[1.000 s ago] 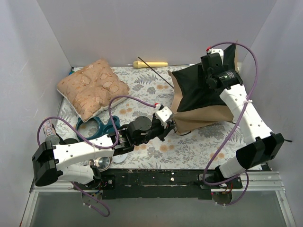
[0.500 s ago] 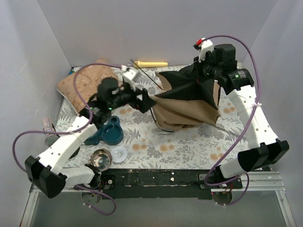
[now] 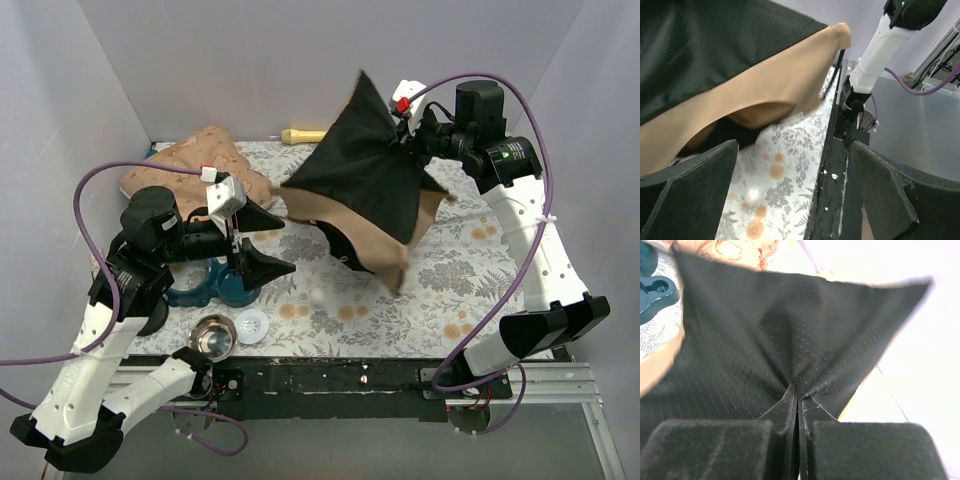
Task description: Set up the pet tent
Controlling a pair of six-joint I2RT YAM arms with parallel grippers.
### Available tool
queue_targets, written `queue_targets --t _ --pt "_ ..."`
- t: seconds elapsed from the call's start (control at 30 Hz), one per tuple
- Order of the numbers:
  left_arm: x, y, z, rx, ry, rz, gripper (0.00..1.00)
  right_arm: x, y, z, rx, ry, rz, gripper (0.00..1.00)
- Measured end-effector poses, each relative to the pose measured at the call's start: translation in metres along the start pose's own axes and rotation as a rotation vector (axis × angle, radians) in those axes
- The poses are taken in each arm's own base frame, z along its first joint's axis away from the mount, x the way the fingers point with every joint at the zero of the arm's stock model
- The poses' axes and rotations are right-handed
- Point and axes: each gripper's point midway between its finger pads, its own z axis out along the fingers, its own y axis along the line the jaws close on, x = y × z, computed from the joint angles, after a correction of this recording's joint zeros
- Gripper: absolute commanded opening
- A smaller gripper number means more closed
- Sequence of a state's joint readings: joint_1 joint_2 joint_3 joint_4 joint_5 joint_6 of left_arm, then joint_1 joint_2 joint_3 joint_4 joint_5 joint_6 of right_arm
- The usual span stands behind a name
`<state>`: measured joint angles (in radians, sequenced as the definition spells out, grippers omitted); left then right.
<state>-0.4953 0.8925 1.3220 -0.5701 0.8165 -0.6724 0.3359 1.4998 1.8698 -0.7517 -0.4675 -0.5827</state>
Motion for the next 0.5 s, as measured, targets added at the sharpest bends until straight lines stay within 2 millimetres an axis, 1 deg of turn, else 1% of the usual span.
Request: queue_targets --t 0.07,0.13,0.2,0.3,0.37,0.43,0.5 --pt "0.014 -0.005 -0.003 0.009 0.031 -0.031 0.98 -0.004 -0.002 0.002 0.002 -0.019 -0.02 0.01" --pt "0.017 0.0 -0.005 -0.032 0.042 -0.051 0.98 -0.01 -0.001 0.002 -0.013 -0.047 -0.053 0.01" --pt "0.011 0.008 -0.007 -0.085 0.039 -0.06 0.98 -0.018 0.002 0.002 -0.04 -0.084 -0.098 0.01" --pt "-0.015 0.022 -0.008 -0.162 0.0 -0.04 0.98 -0.028 0.01 -0.001 -0.084 -0.137 -0.167 0.01" --pt "-0.028 0.032 -0.009 -0.209 -0.024 -0.03 0.97 -0.033 0.013 -0.003 -0.099 -0.163 -0.203 0.01" --pt "-0.028 0.041 -0.009 -0.245 -0.03 -0.035 0.97 -0.036 0.012 -0.003 -0.094 -0.175 -0.222 0.01" --pt "-0.013 0.046 -0.006 -0.249 -0.013 -0.063 0.96 -0.034 0.008 0.0 -0.072 -0.176 -0.21 0.01"
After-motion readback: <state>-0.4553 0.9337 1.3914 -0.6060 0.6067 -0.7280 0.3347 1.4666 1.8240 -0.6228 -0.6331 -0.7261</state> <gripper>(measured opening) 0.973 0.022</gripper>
